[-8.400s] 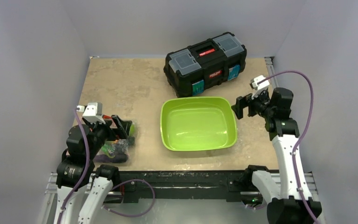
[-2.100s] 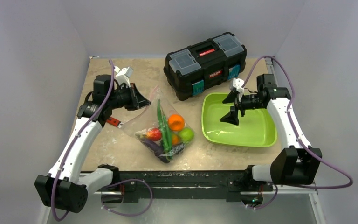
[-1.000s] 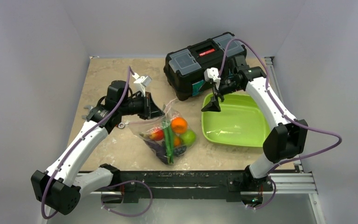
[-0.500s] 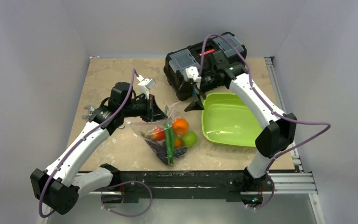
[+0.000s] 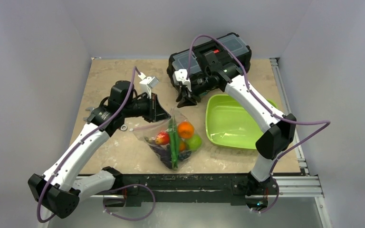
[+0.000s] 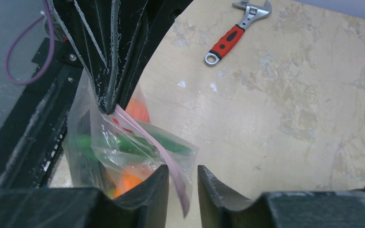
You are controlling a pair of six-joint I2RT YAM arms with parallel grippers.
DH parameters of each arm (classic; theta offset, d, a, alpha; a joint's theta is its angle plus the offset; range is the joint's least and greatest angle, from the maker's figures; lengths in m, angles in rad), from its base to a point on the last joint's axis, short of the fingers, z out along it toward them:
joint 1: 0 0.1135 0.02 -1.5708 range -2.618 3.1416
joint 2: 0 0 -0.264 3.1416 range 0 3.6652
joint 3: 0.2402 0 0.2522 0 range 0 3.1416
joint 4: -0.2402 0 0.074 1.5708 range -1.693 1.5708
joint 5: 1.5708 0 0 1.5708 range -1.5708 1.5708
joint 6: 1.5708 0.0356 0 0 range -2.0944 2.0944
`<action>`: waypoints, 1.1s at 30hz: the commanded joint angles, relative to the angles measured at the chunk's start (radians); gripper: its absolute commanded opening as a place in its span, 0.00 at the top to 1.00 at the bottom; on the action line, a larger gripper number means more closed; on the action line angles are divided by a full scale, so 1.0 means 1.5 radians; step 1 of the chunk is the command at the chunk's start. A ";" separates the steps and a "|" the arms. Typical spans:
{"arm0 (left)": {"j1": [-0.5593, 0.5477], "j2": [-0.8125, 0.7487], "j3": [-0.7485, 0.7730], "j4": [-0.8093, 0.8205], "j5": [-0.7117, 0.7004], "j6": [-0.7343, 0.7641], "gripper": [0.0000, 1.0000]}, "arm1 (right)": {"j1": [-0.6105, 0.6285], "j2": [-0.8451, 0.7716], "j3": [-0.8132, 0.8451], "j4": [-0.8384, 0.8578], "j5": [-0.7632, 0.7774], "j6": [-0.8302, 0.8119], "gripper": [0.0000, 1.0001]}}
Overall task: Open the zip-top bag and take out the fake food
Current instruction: Pick up the zipper food storage bag at the center of the board.
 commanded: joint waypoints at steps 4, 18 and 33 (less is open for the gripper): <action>-0.004 -0.014 0.062 -0.017 -0.008 0.028 1.00 | 0.018 -0.012 0.042 -0.052 0.008 -0.010 1.00; -0.002 -0.356 -0.087 -0.059 -0.375 0.125 0.00 | -0.037 -0.164 -0.139 0.100 0.006 0.104 1.00; -0.002 -0.550 -0.366 0.097 -0.330 0.016 0.00 | -0.098 -0.208 -0.234 0.148 -0.059 0.123 1.00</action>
